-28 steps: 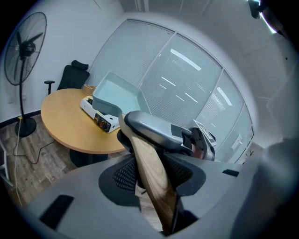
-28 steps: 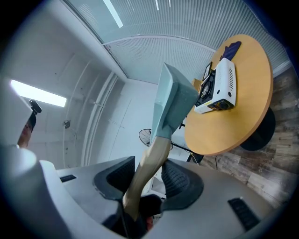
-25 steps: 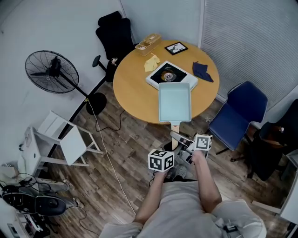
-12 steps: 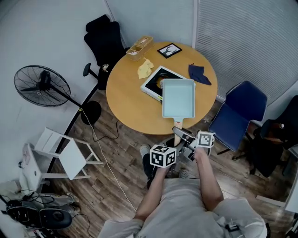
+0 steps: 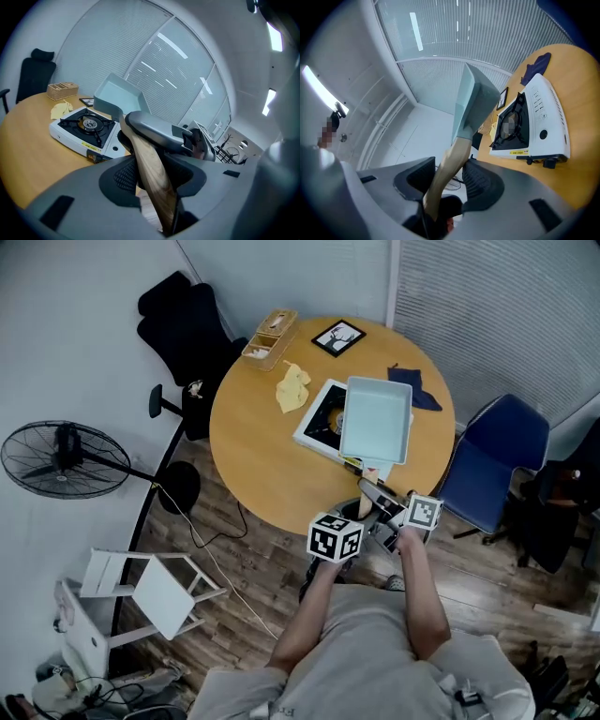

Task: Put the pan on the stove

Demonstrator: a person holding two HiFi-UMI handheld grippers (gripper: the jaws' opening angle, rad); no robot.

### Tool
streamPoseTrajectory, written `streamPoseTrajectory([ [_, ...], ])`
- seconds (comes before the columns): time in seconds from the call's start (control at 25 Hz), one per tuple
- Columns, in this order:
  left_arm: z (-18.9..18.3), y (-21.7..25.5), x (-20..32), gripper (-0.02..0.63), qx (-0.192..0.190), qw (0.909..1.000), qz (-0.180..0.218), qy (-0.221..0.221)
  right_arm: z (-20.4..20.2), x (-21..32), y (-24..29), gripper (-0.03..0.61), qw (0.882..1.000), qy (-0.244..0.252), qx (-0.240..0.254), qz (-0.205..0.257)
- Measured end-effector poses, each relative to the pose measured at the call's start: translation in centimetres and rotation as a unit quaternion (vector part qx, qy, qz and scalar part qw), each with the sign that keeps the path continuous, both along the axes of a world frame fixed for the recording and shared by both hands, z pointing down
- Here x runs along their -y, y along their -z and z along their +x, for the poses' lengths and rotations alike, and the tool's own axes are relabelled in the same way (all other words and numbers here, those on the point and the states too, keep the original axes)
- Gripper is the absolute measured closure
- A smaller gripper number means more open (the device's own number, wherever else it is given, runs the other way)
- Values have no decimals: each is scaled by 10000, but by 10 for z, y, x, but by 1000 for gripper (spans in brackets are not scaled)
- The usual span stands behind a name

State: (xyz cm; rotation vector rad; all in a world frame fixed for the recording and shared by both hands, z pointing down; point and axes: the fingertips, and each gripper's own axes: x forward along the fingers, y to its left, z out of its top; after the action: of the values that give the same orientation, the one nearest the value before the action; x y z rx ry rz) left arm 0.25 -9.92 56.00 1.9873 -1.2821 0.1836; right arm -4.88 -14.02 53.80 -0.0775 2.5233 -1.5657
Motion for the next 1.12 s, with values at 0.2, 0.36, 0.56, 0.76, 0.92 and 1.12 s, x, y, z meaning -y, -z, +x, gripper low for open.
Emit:
streamPoseTrajectory([
  [0.2, -52, -2, 16, 440, -84, 9994, -79, -335, -50, 20, 0, 391, 9993, -352, -19, -112],
  [0.36, -93, -4, 22, 442, -177, 9982, -115, -556, -89, 28, -3, 391, 9982, -586, -80, -111],
  [0.56, -125, -9, 22, 442, -219, 9962, -160, -829, -118, 31, -12, 391, 9957, -890, -178, -177],
  [0.76, -148, -16, 18, 440, -239, 9932, -199, -1120, -137, 30, -22, 388, 9923, -1182, -207, -308],
  [0.92, -152, -15, 12, 440, -326, 9914, -171, -1259, -139, 24, -29, 388, 9888, -1367, -398, -449],
  [1.12, -155, -19, 6, 440, -301, 9904, -131, -1344, -141, 18, -29, 387, 9883, -1435, -348, -373],
])
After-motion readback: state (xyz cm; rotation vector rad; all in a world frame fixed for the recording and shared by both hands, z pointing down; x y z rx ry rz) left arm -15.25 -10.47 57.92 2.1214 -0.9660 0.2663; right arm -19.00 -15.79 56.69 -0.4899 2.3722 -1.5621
